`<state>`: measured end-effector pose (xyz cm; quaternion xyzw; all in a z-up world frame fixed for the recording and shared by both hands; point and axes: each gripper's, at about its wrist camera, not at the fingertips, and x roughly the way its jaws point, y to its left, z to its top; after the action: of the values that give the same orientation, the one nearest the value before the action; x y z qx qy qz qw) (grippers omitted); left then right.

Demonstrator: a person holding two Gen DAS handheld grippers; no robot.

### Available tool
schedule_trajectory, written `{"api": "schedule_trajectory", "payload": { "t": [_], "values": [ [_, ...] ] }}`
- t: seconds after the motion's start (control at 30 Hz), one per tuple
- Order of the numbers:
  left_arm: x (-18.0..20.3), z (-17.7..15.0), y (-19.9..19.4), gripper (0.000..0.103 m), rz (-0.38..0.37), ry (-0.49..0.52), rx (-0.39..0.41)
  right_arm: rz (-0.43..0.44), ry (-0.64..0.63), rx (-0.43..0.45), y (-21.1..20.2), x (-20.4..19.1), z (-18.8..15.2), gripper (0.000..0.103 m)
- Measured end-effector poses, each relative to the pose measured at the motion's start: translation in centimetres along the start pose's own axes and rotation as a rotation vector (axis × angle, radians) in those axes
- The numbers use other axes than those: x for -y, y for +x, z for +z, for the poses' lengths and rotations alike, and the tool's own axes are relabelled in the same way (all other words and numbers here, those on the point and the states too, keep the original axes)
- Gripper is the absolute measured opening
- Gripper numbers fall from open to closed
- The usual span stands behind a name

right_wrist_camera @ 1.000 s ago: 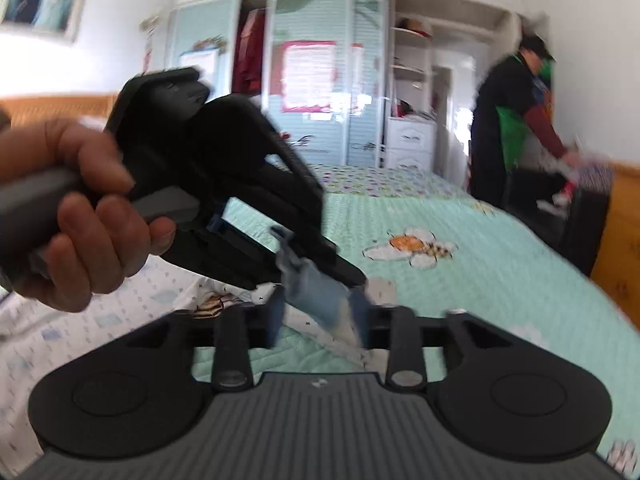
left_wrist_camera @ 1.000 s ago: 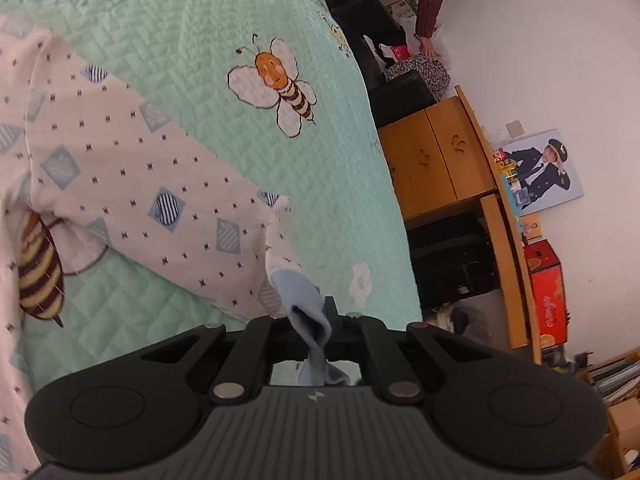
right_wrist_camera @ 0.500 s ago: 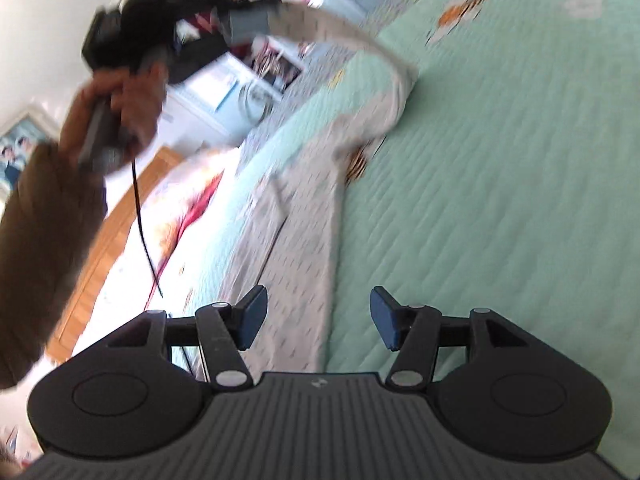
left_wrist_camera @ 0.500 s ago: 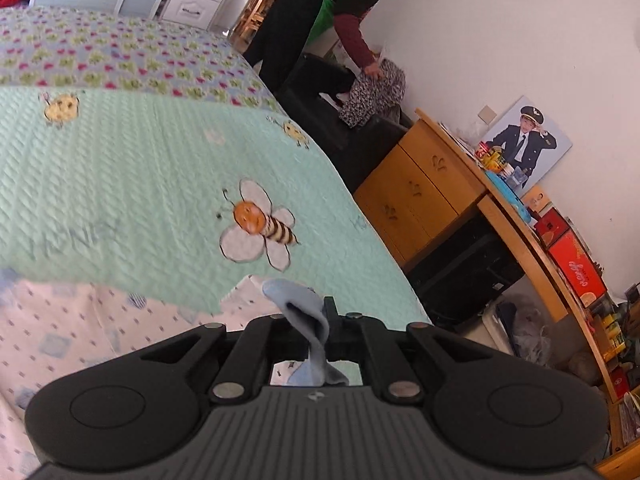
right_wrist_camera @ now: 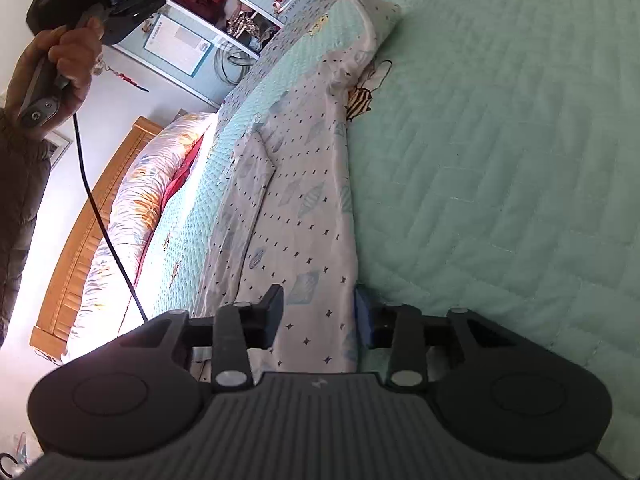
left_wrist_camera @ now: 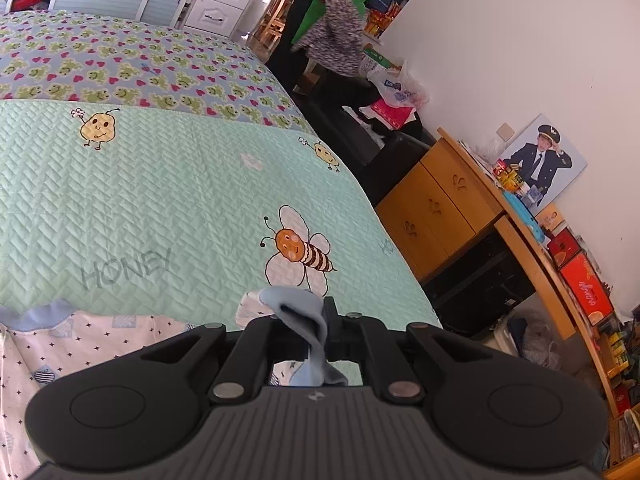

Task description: Fold clothes

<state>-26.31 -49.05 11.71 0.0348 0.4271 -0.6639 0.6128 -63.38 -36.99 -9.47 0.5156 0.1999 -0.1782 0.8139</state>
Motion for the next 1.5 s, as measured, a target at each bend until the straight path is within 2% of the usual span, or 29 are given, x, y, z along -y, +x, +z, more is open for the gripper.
{"api": "schedule_trajectory", "payload": {
  "t": [0.03, 0.1, 0.33, 0.6, 0.73, 0.83, 0.97, 1.03, 1.3, 1.43, 1.5],
  "values": [
    [-0.3, 0.1, -0.2, 0.004, 0.0, -0.004, 0.001, -0.009, 0.014, -0.003, 0.1, 0.2, -0.1, 0.008],
    [-0.8, 0.4, -0.8, 0.004, -0.001, -0.007, 0.005, -0.017, 0.032, 0.005, 0.3, 0.4, 0.0, 0.002],
    [-3.0, 2.2, -4.2, 0.004, -0.023, -0.023, 0.07, -0.084, -0.097, 0.019, 0.2, -2.2, 0.3, 0.002],
    [-6.4, 4.1, -11.7, 0.004, -0.031, -0.049, 0.194, -0.093, -0.378, -0.072, 2.4, -9.3, 0.2, 0.002],
    [-9.6, 2.8, -16.2, 0.004, -0.03, -0.105, 0.272, -0.065, -0.456, -0.127, 3.7, -11.6, -0.4, 0.002],
    [-12.7, 1.0, -18.4, 0.005, 0.024, -0.16, 0.308, -0.057, -0.485, -0.173, 5.1, -12.3, -0.8, 0.002],
    [-16.2, -1.9, -19.9, 0.004, 0.072, -0.222, 0.315, -0.078, -0.511, -0.229, 6.2, -12.7, -1.4, 0.002],
    [-17.3, -3.3, -20.5, 0.004, 0.072, -0.247, 0.319, -0.092, -0.523, -0.25, 6.4, -12.8, -1.5, 0.002],
    [-20.1, -6.4, -22.0, 0.004, 0.067, -0.288, 0.327, -0.117, -0.546, -0.281, 6.7, -13.4, -1.9, 0.002],
    [-20.2, -6.4, -23.2, 0.004, 0.035, -0.311, 0.369, -0.112, -0.531, -0.272, 6.9, -13.7, -1.5, 0.002],
    [-19.5, -5.9, -24.0, 0.004, 0.021, -0.292, 0.387, -0.116, -0.531, -0.271, 7.0, -13.7, -1.2, 0.002]
  ]
}}
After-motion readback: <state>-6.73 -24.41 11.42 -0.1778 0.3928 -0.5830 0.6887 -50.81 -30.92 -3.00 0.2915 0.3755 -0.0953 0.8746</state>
